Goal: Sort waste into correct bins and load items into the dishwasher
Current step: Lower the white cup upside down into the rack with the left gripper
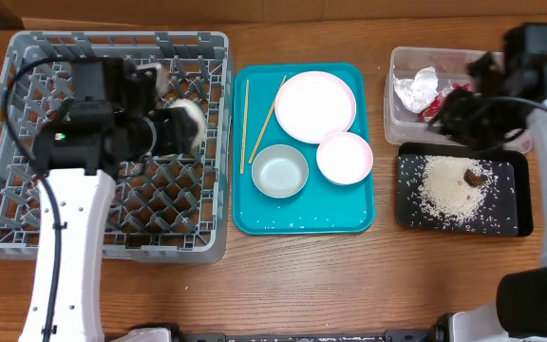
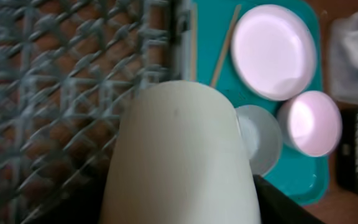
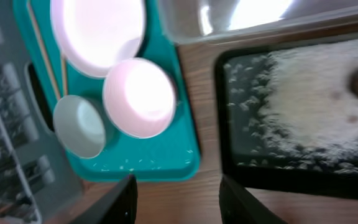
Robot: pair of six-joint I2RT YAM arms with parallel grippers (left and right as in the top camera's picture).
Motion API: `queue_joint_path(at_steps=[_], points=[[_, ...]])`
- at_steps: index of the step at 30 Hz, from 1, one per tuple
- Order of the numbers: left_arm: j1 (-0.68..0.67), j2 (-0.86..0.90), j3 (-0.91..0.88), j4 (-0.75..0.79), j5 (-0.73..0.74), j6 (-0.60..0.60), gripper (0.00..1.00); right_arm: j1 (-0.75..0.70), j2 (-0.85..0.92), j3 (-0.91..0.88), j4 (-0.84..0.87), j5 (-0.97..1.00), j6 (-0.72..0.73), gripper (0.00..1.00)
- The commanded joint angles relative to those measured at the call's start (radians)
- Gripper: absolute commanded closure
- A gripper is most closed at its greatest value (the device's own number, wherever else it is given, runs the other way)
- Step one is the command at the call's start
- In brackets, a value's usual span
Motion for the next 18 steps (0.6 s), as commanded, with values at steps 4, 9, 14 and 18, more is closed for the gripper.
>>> queue_joint_path(at_steps=[4, 9, 14, 18], points=[[0.069, -0.001, 0.036, -0.207, -0.300, -0.126, 0.96, -0.116, -0.044, 0.062, -0.048, 0.063, -0.030, 0.55], [0.130, -0.001, 0.029, -0.252, -0.320, -0.150, 0.96, -0.129, -0.044, 0.062, -0.047, 0.044, -0.031, 0.56], [0.169, 0.010, 0.009, -0.259, -0.324, -0.158, 0.96, -0.129, -0.044, 0.062, -0.047, 0.044, -0.031, 0.56], [0.193, 0.014, -0.037, -0.247, -0.359, -0.173, 0.96, -0.129, -0.044, 0.062, -0.051, 0.044, -0.031, 0.55]])
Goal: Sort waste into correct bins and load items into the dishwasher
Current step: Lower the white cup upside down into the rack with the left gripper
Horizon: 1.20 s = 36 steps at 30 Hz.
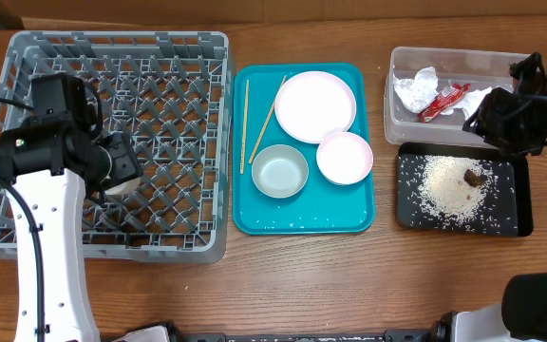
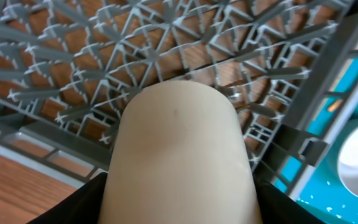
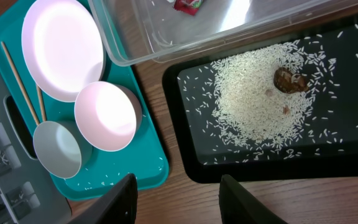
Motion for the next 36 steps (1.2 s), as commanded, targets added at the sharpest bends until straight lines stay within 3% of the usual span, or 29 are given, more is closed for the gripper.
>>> queue_joint_path(at_steps=[1, 13, 20, 22, 24, 25, 28, 36], points=[[0.024, 0.013, -0.051, 0.017, -0.055, -0.037, 0.96, 0.003, -0.027, 0.024, -0.002, -0.001, -0.007, 0.55], [0.107, 0.032, -0.244, 0.185, -0.067, -0.040, 0.94, 0.003, -0.027, 0.024, -0.001, -0.001, -0.007, 0.56], [0.110, 0.126, -0.269, 0.257, -0.066, -0.039, 0.94, 0.003, -0.027, 0.025, -0.001, -0.002, -0.007, 0.56], [0.110, 0.169, -0.269, 0.282, -0.067, -0.039, 0.91, 0.003, -0.027, 0.024, -0.002, -0.002, -0.007, 0.56], [0.111, 0.205, -0.269, 0.282, -0.067, -0.039, 0.80, 0.003, -0.027, 0.024, -0.001, -0.002, -0.007, 0.56], [0.111, 0.211, -0.269, 0.280, -0.067, -0.039, 0.80, 0.003, -0.027, 0.024, -0.001, -0.002, -0.007, 0.56], [0.111, 0.214, -0.269, 0.275, -0.067, -0.040, 0.96, 0.003, -0.027, 0.024, -0.003, -0.009, -0.007, 0.56], [0.111, 0.169, -0.234, 0.274, -0.104, -0.027, 0.96, 0.003, -0.027, 0.024, -0.006, -0.008, -0.007, 0.56]])
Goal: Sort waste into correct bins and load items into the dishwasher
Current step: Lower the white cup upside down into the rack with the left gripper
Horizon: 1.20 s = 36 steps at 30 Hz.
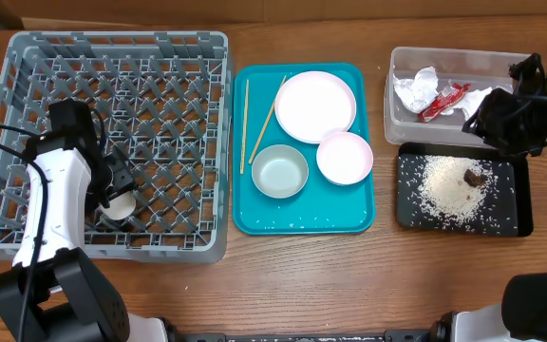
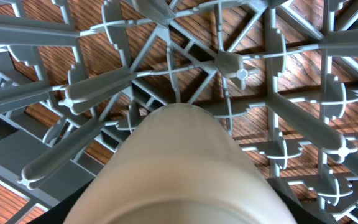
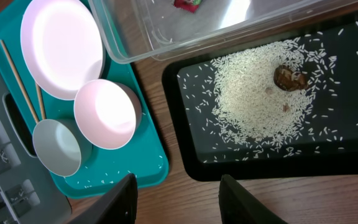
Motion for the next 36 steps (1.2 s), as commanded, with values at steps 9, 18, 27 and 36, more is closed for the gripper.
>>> queue_joint_path(at_steps=[9, 18, 27, 36], points=[[-0.003, -0.046, 0.026, -0.008, -0.049, 0.017, 0.96, 0.003, -0.027, 0.024, -0.002, -0.008, -0.005, 0.56], [-0.003, -0.045, 0.024, 0.004, -0.098, 0.017, 0.69, 0.003, -0.027, 0.024, -0.002, -0.008, -0.005, 0.56], [-0.003, -0.045, 0.028, 0.039, -0.083, 0.021, 0.24, 0.003, -0.027, 0.024, -0.011, -0.005, -0.005, 0.53], [-0.005, -0.095, 0.063, 0.027, 0.026, 0.051, 0.15, 0.003, -0.027, 0.024, -0.031, 0.035, -0.005, 0.34]])
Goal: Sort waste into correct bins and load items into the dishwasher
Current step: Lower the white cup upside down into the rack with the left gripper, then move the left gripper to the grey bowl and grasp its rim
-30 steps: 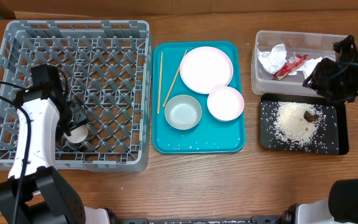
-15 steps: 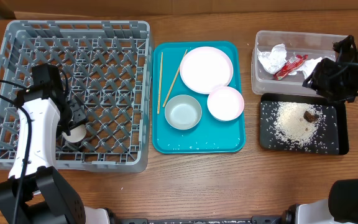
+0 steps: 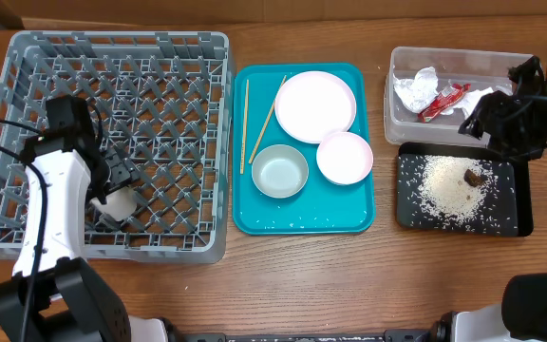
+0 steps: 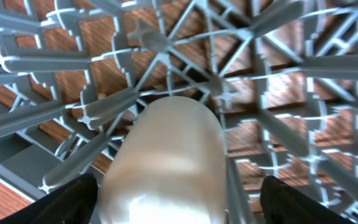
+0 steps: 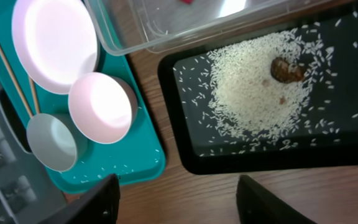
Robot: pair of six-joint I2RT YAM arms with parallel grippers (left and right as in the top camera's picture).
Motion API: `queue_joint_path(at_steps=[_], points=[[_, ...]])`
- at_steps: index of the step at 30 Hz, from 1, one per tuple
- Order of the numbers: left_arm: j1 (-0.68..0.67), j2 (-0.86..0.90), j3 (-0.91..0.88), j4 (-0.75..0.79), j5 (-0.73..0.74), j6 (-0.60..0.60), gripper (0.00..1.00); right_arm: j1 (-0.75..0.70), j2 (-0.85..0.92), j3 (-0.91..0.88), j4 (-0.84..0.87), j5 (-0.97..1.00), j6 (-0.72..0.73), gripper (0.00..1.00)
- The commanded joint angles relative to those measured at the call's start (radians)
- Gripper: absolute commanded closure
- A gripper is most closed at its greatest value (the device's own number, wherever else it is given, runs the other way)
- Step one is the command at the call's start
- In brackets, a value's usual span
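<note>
A white cup (image 4: 166, 162) lies in the front left of the grey dishwasher rack (image 3: 160, 43). My left gripper (image 4: 179, 208) is open, its fingers (image 4: 73, 199) standing wide of the cup on both sides. On the teal tray (image 3: 302, 226) lie a white plate (image 3: 314, 103), a pink bowl (image 3: 344, 157), a grey bowl (image 3: 280, 171) and chopsticks (image 3: 246, 123). My right gripper (image 5: 179, 199) hangs open and empty above the table in front of the black tray (image 5: 185, 152) of rice (image 5: 260, 81).
A clear bin (image 3: 406, 119) at the back right holds a crumpled white wrapper (image 3: 416, 90) and a red wrapper (image 3: 440, 98). A brown scrap (image 3: 473, 177) sits on the rice. The rack's prongs crowd round the cup.
My left gripper has opened and let go of the cup, which now rests among the rack's prongs. My right gripper's fingers stand wider apart; the arm has barely shifted.
My left gripper held the white cup over the rack's right side while the right gripper hung by the clear bin. The cup was then over the rack's front left, then down among the prongs. Now it lies released there.
</note>
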Motion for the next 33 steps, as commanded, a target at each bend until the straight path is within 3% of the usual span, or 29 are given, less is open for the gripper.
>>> queue_joint_path(at_steps=[1, 4, 7, 10, 13, 22, 26, 33], points=[[-0.003, -0.074, 0.059, -0.016, 0.043, 0.029, 0.16, 0.003, -0.027, 0.024, -0.009, 0.027, -0.006, 0.32], [-0.024, -0.127, 0.106, -0.031, 0.090, 0.058, 0.17, 0.003, -0.027, 0.025, -0.016, 0.026, -0.005, 0.23], [-0.103, -0.203, 0.177, -0.026, 0.239, 0.104, 0.21, 0.003, -0.027, 0.025, -0.002, -0.026, -0.005, 0.00], [-0.226, -0.240, 0.218, 0.005, 0.257, 0.123, 0.21, -0.003, -0.027, 0.025, -0.010, 0.020, 0.003, 0.00], [-0.379, -0.241, 0.234, 0.042, 0.257, 0.153, 0.16, -0.044, -0.034, 0.025, -0.032, 0.175, 0.122, 0.00], [-0.802, -0.090, 0.233, 0.204, 0.227, 0.185, 0.09, -0.246, -0.072, 0.023, -0.055, 0.028, 0.130, 0.00], [-0.906, 0.031, 0.233, 0.248, 0.225, 0.189, 0.10, -0.259, -0.072, 0.017, -0.058, 0.025, 0.130, 0.00], [-0.980, 0.237, 0.233, 0.253, 0.218, 0.188, 0.21, -0.259, -0.072, 0.016, -0.053, 0.026, 0.131, 0.00]])
